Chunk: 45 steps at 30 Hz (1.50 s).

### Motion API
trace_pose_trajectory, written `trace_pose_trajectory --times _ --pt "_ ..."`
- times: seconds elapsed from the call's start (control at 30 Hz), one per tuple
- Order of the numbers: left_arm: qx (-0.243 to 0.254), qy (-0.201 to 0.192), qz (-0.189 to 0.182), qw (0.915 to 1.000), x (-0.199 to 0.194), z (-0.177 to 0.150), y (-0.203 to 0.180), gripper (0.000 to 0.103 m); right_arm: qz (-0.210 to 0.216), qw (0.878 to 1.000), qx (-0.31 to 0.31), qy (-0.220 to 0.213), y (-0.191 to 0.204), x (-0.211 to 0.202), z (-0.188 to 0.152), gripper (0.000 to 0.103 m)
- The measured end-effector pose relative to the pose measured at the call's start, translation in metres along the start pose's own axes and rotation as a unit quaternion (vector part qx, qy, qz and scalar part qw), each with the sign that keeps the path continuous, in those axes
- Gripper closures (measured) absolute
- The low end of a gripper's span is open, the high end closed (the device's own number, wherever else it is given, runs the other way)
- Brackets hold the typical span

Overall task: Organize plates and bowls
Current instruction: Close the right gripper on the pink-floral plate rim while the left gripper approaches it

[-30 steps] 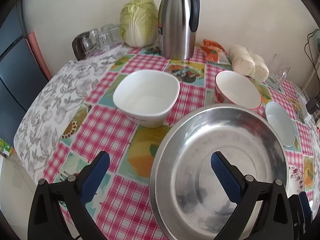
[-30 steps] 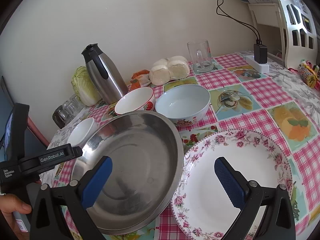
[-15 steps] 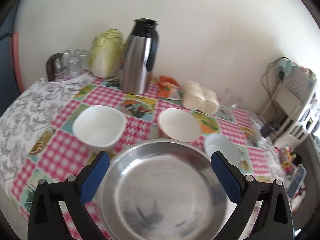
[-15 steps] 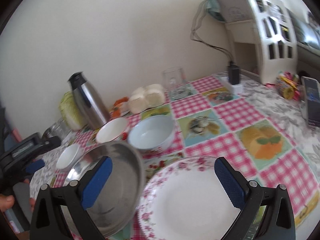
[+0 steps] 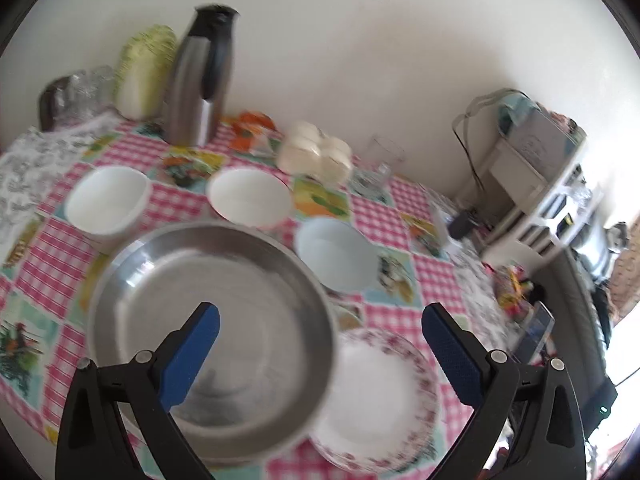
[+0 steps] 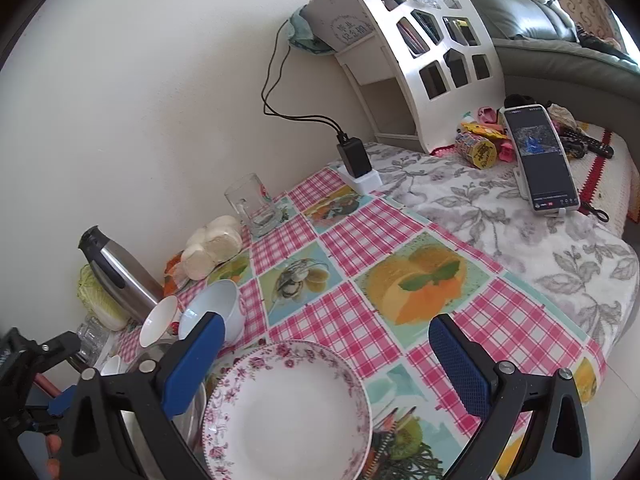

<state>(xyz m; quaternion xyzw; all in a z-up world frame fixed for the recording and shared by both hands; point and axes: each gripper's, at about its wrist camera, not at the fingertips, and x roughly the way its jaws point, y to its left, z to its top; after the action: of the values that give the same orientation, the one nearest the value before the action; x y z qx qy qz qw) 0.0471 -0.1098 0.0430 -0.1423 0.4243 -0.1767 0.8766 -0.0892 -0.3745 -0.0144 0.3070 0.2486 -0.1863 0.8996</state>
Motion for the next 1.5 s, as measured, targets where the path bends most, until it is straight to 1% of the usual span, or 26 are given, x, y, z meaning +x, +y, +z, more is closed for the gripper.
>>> trace_pose_trajectory --times 0.07,0.17,0.27,0.33,0.43,0.57,0.67,0.77,0.83,0.9,1.03,1.07,1.13,1.23,1.27,1.37,1.5 --pt "0.0 0.034 -0.014 0.9993 0.009 -0.007 -0.008 0.002 -0.007 1.0 0.013 0.014 -0.007 0.003 -0.001 0.0" --pt "-0.011 0.091 -0.035 0.9951 0.024 -0.02 -0.015 0.002 -0.009 0.998 0.036 0.056 -0.018 0.015 -0.005 0.0" --pt "-0.026 0.128 -0.046 0.9903 0.031 -0.032 -0.018 0.002 -0.001 0.995 0.059 0.081 -0.026 0.023 -0.008 0.0" --pt "-0.029 0.142 -0.048 0.9883 0.032 -0.04 -0.022 0.002 -0.001 0.994 0.069 0.091 -0.029 0.025 -0.01 0.0" --pt "-0.012 0.148 -0.04 0.9881 0.031 -0.051 -0.034 0.002 0.001 0.991 0.078 0.106 -0.031 0.029 -0.014 0.0" --pt "0.014 0.144 -0.009 0.9894 0.034 -0.065 -0.049 0.002 -0.003 0.987 0.086 0.133 -0.034 0.037 -0.02 0.0" --pt "0.019 0.141 0.009 0.9898 0.036 -0.073 -0.054 0.002 -0.01 0.984 0.092 0.149 -0.037 0.042 -0.023 0.0" --pt "0.017 0.14 0.024 0.9897 0.04 -0.078 -0.053 0.002 -0.008 0.983 0.101 0.154 -0.042 0.045 -0.025 0.001" --pt "0.007 0.142 0.025 0.9895 0.043 -0.08 -0.05 0.002 -0.004 0.982 0.105 0.158 -0.044 0.046 -0.026 0.004" --pt "-0.004 0.146 0.023 0.989 0.045 -0.081 -0.046 0.002 -0.002 0.981 0.106 0.161 -0.045 0.048 -0.026 0.009" --pt "-0.013 0.163 0.028 0.9862 0.054 -0.086 -0.041 0.003 -0.003 0.982 0.101 0.162 -0.043 0.048 -0.026 0.013" --pt "-0.014 0.166 0.029 0.9856 0.056 -0.088 -0.04 0.003 -0.001 0.982 0.098 0.163 -0.042 0.049 -0.026 0.015" --pt "-0.015 0.17 0.031 0.9849 0.058 -0.09 -0.04 0.006 0.002 0.982 0.094 0.167 -0.04 0.051 -0.027 0.019" --pt "-0.011 0.175 0.043 0.9836 0.063 -0.093 -0.039 0.011 0.004 0.98 0.093 0.173 -0.04 0.054 -0.029 0.021" --pt "-0.012 0.178 0.048 0.9829 0.065 -0.095 -0.038 0.011 0.002 0.981 0.091 0.173 -0.04 0.055 -0.029 0.024" --pt "-0.02 0.19 0.057 0.9799 0.073 -0.099 -0.034 0.011 -0.007 0.981 0.084 0.174 -0.041 0.057 -0.031 0.026" --pt "-0.012 0.204 0.075 0.9759 0.083 -0.104 -0.032 0.011 -0.003 0.98 0.078 0.184 -0.039 0.061 -0.033 0.035"
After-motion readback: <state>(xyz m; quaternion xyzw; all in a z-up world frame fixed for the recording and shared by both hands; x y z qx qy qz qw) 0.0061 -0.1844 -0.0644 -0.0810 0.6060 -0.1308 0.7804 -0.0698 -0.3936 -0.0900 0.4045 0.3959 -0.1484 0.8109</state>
